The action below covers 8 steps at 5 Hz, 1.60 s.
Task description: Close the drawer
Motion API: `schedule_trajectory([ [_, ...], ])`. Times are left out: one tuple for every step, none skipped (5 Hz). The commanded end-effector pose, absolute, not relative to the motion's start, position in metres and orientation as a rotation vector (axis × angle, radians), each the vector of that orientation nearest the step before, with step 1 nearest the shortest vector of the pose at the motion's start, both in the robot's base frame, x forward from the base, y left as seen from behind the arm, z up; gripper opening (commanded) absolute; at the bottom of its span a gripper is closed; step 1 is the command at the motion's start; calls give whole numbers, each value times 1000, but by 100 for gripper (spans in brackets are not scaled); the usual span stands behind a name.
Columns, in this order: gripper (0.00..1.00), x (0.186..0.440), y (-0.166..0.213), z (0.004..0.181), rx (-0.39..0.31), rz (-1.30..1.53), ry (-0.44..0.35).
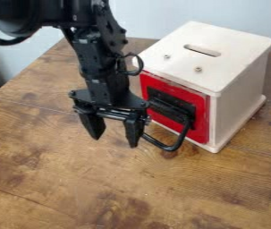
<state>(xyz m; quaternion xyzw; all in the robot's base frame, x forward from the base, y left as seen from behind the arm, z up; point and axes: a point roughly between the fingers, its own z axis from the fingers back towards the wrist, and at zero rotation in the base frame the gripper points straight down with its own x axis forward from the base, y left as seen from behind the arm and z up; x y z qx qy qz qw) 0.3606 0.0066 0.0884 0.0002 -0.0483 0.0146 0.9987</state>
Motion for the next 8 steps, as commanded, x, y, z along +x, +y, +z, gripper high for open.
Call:
schedule_trajectory([
  [100, 363, 1, 96, 5, 12, -147],
  [100, 366, -2, 92, 5, 3, -144],
  [100, 376, -12, 91, 4, -19, -154],
  [100, 379, -21, 91, 3, -36, -169],
  [100, 379, -21, 86, 1, -37, -179],
  [100, 377, -21, 83, -2, -39, -162],
  [100, 376, -21, 79, -3, -43, -152],
  [100, 375, -22, 77, -4, -48, -144],
])
